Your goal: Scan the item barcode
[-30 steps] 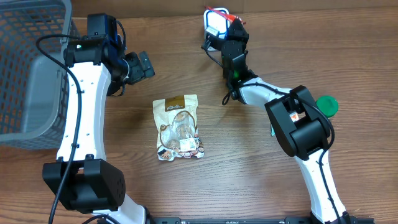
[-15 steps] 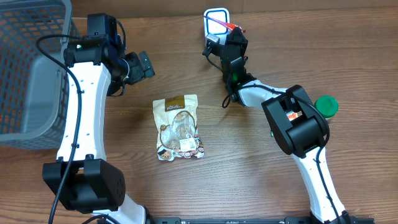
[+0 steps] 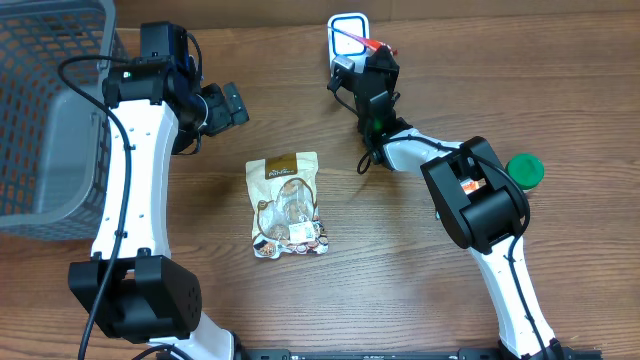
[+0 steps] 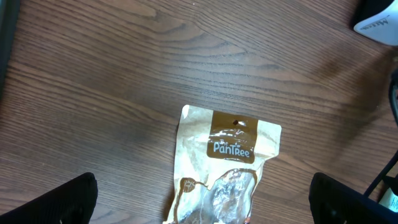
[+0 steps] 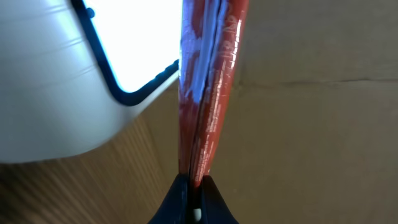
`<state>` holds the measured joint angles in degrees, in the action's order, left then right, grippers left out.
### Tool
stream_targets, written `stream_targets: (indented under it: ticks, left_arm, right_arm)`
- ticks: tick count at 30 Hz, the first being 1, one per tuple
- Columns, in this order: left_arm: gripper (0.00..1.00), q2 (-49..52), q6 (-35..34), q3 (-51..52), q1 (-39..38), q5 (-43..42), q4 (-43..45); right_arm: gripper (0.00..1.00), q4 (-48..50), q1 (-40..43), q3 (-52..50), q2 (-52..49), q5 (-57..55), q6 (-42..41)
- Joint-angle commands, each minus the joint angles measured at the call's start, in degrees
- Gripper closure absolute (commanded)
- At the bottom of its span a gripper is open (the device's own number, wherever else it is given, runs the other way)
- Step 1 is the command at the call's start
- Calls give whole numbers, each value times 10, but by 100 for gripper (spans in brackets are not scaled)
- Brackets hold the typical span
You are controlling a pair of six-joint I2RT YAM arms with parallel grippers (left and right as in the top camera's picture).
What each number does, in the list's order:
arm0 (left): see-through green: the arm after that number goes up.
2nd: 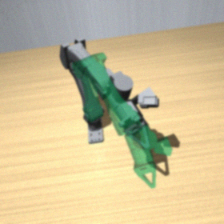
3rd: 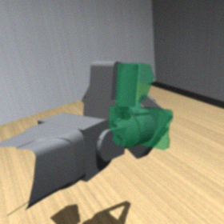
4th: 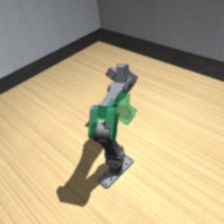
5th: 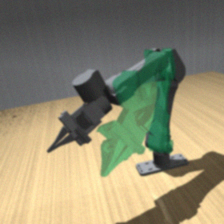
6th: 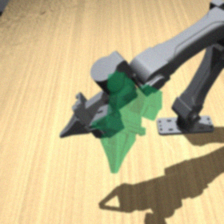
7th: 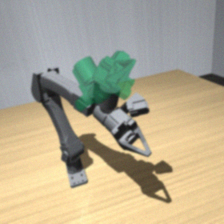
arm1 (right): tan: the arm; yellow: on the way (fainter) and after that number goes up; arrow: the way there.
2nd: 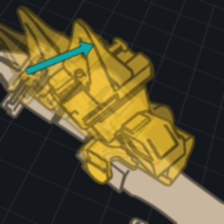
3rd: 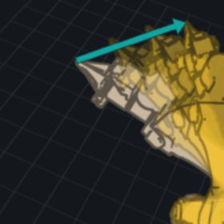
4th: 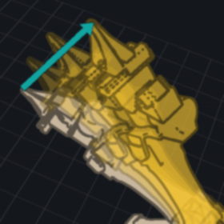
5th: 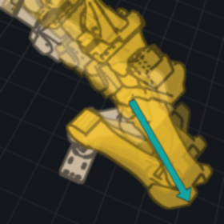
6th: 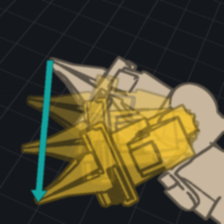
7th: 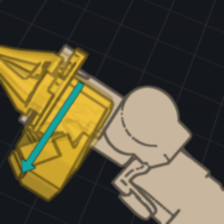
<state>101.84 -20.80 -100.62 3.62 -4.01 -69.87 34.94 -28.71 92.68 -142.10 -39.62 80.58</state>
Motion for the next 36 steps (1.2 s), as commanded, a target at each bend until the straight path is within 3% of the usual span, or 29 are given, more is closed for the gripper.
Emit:
stream_targets:
  ticks: [1, 10, 21, 29, 36]
  left_arm:
    - [0, -12, 7, -7, -4, 2, 0]
    - [0, -12, 7, -7, -4, 2, 0]
    - [0, -12, 7, -7, -4, 2, 0]
    - [0, -12, 7, -7, -4, 2, 0]
    - [0, -12, 7, -7, -4, 2, 0]
  right_arm:
    - [96, -4, -3, 10, -1, -8, -9]
    - [96, 1, -5, 10, -1, -33, -8]
    - [96, 147, -18, 10, 10, -78, -6]
    - [96, 147, -44, 10, 61, -100, -6]
    - [96, 148, -63, 10, 105, -243, -65]
